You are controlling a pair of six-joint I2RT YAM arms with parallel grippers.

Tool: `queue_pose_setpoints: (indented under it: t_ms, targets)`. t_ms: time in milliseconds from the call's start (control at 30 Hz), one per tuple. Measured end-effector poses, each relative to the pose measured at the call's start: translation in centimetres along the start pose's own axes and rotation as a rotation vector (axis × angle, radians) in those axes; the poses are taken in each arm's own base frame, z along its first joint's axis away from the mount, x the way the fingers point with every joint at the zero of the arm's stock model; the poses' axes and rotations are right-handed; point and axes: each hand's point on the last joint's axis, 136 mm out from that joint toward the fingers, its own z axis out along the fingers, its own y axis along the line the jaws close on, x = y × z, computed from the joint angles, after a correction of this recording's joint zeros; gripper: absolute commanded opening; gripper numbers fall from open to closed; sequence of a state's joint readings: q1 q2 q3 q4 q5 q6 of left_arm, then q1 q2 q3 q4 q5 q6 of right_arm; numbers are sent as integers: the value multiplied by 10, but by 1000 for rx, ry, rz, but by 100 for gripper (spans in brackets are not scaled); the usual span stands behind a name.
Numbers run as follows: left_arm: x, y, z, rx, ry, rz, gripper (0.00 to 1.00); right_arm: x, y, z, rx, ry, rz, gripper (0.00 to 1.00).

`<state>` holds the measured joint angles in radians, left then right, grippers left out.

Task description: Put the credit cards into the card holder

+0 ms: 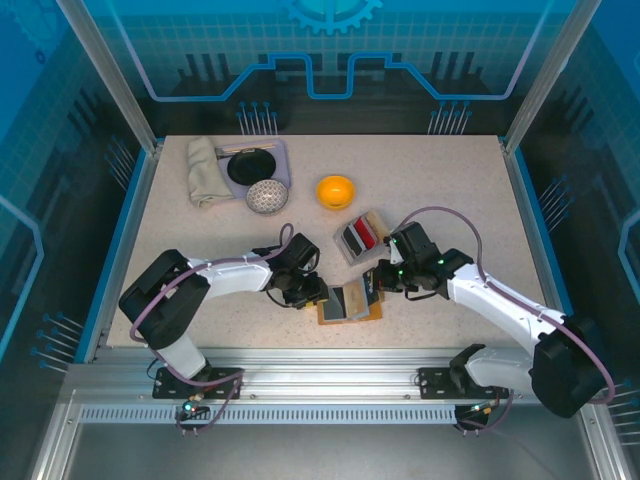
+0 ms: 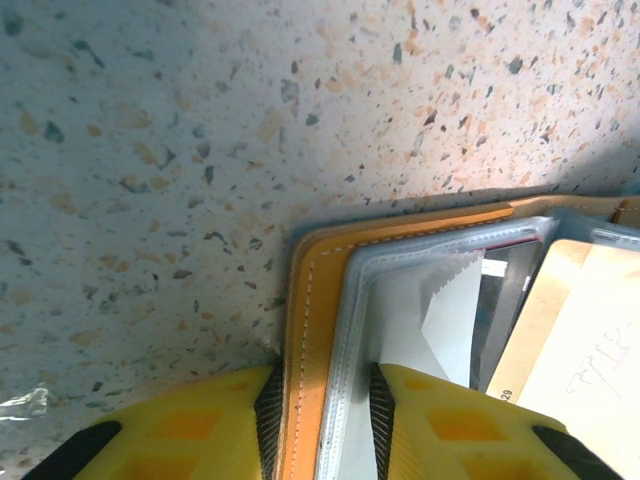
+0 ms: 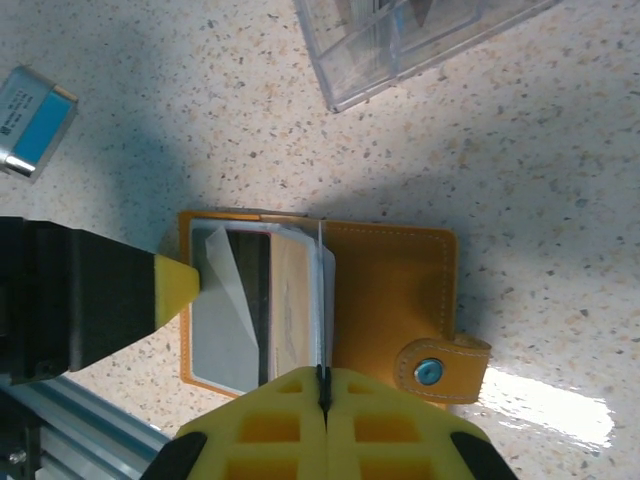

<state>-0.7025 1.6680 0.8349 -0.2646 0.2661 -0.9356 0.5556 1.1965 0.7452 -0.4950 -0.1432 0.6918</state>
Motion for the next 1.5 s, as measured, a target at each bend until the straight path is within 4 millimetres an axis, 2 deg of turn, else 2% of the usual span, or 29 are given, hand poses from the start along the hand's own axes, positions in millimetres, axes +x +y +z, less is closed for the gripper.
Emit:
queue_pose_setpoints:
  t_ms: [533, 1267, 1500]
  targets:
    - [-1, -3, -1, 10, -6, 6, 32, 0, 15, 0, -78, 15, 10, 5]
    - [-1, -3, -1, 10, -6, 6, 26, 0, 25, 11, -118, 69, 18, 7]
    - [-1, -3, -1, 10, -6, 6, 26, 1, 27, 20, -115, 103, 20, 6]
